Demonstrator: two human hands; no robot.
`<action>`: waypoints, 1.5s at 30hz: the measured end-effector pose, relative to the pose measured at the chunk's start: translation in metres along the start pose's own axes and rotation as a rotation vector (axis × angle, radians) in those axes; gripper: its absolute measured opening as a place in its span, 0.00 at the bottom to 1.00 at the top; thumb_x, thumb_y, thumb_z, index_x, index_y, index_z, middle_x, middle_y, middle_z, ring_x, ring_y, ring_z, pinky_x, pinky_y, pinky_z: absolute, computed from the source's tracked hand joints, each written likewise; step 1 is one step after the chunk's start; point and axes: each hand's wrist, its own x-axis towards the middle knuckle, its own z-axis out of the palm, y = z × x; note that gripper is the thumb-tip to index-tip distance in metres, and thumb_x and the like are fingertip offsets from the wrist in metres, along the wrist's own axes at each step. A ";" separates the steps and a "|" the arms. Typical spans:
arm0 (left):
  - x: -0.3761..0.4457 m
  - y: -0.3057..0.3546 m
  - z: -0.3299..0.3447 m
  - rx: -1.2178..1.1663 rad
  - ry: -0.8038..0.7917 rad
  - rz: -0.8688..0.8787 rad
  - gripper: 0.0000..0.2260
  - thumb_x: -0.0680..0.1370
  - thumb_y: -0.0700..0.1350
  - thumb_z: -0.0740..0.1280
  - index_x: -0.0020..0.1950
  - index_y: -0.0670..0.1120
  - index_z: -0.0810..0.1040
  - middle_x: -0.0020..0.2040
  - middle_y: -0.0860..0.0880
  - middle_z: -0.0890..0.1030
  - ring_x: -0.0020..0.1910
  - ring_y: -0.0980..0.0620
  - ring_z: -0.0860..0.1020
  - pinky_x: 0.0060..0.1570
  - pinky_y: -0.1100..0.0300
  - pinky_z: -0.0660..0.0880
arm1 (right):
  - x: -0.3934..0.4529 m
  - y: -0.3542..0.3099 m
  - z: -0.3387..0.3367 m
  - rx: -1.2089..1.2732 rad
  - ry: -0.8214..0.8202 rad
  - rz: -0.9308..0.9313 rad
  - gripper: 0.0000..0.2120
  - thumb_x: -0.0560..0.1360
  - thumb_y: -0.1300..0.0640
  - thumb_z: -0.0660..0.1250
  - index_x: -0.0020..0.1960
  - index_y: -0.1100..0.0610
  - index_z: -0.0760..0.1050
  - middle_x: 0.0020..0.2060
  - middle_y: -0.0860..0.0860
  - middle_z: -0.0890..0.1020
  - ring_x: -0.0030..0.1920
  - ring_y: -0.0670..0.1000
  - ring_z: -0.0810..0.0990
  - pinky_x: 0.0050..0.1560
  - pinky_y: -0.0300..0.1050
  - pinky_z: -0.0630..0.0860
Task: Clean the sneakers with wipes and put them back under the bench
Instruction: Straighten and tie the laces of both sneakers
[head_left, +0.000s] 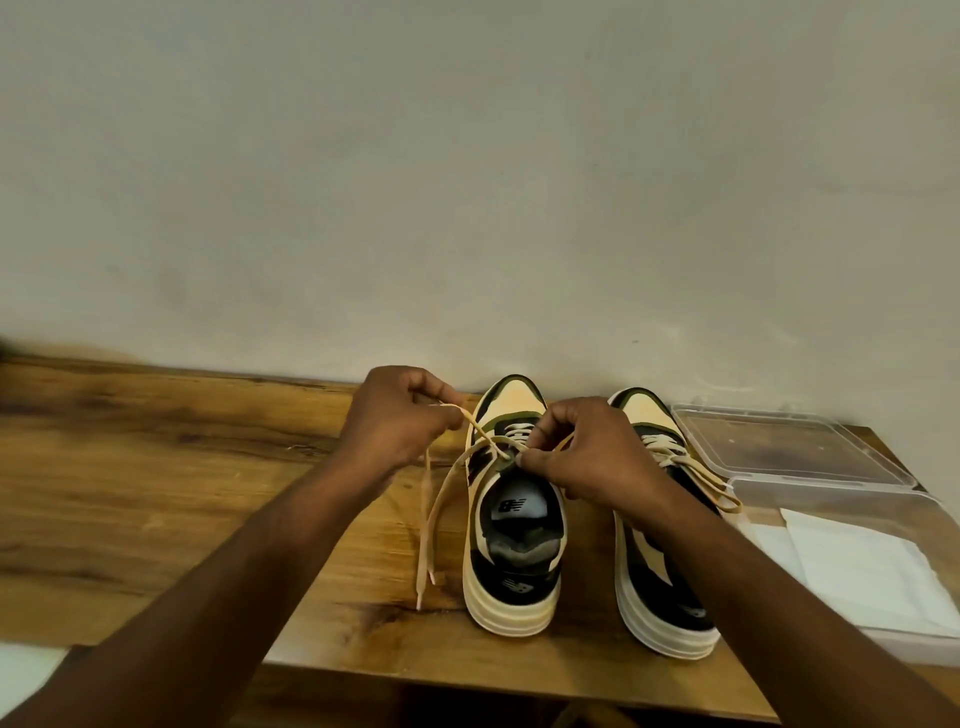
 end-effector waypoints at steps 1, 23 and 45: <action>0.003 -0.004 -0.001 0.077 0.050 0.029 0.08 0.71 0.40 0.81 0.45 0.49 0.86 0.40 0.50 0.86 0.43 0.49 0.85 0.44 0.49 0.83 | 0.000 -0.001 0.000 0.015 -0.013 0.014 0.05 0.71 0.54 0.80 0.41 0.51 0.84 0.38 0.46 0.85 0.38 0.47 0.84 0.39 0.47 0.85; -0.027 -0.011 0.049 0.037 -0.043 0.027 0.10 0.72 0.50 0.81 0.35 0.49 0.85 0.31 0.51 0.84 0.32 0.54 0.83 0.42 0.51 0.84 | -0.005 -0.005 -0.001 0.224 0.053 0.212 0.07 0.72 0.55 0.81 0.39 0.57 0.85 0.32 0.50 0.86 0.32 0.50 0.86 0.31 0.43 0.82; -0.026 -0.015 0.058 -0.065 0.134 0.166 0.03 0.76 0.47 0.79 0.45 0.49 0.88 0.37 0.54 0.86 0.30 0.57 0.84 0.32 0.62 0.79 | -0.002 -0.006 0.015 0.046 0.502 0.008 0.03 0.71 0.51 0.75 0.41 0.48 0.83 0.31 0.41 0.82 0.34 0.41 0.81 0.38 0.43 0.81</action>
